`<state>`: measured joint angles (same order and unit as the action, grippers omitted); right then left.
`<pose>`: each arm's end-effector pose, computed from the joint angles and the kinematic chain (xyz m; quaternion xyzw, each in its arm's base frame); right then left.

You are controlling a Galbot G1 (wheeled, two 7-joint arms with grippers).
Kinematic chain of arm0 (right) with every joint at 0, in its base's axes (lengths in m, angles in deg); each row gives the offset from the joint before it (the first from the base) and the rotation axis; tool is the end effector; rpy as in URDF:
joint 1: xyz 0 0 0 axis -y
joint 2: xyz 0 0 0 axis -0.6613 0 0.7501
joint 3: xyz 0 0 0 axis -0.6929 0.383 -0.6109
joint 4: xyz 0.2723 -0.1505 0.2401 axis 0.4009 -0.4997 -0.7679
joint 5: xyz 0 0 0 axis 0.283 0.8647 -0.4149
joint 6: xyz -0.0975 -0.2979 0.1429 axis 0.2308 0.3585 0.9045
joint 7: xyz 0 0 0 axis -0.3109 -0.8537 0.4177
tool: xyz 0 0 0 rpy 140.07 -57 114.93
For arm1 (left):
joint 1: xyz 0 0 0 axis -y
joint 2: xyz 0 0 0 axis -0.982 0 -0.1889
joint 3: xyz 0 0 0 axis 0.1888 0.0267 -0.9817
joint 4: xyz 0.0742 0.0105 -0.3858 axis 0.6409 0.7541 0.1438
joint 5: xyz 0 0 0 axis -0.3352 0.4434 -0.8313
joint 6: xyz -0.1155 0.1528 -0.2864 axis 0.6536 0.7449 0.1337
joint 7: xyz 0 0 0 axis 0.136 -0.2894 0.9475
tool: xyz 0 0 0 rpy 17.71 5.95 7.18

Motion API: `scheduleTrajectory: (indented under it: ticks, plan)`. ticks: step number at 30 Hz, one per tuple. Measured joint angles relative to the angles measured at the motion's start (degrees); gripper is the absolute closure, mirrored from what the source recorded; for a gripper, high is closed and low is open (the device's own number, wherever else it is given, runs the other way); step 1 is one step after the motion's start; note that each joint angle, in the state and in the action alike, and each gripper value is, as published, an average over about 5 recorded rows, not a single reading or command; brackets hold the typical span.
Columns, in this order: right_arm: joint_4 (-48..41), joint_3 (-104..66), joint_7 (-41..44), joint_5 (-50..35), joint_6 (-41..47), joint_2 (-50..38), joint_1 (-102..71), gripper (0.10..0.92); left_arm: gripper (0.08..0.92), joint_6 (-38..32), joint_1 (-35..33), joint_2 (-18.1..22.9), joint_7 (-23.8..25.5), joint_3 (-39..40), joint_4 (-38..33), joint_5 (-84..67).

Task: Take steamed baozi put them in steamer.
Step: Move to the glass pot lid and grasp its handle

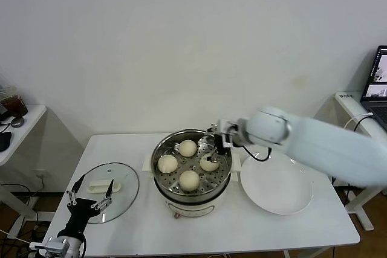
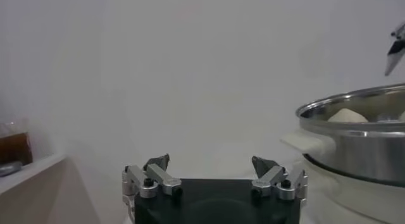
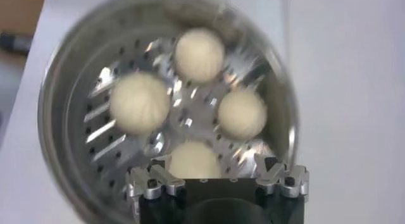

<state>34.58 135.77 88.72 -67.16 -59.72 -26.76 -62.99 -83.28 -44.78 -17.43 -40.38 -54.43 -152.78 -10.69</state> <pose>0.4536 -0.0292 -0.1073 0.4868 -0.7446 0.4295 0.1553 0.1328 0.1543 -0.3570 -0.0311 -0.9925 -0.1181 0.0009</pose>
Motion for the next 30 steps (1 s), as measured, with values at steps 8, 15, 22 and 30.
scheduleTrajectory:
  ticks: [8,15,22,30]
  plan:
    - [3.94,-30.33,-7.79,9.99,-16.40,-1.03,-30.14,0.203,0.177,-1.99,-0.46,0.90,0.06,0.68,-0.23,-0.76]
    - [4.09,-56.73,-9.67,21.13,-33.94,11.35,-56.54,0.203,0.177,-4.05,-0.47,1.68,-0.82,1.66,0.72,-0.30]
    - [4.74,-77.58,-11.48,26.91,-43.62,25.81,-77.72,0.203,0.177,-6.58,-0.01,1.63,-2.37,1.70,2.10,3.31]
    - [5.86,-92.24,-14.34,27.37,-44.23,35.49,-94.03,0.203,0.177,-8.47,0.82,1.10,-7.94,-1.14,6.18,18.52]
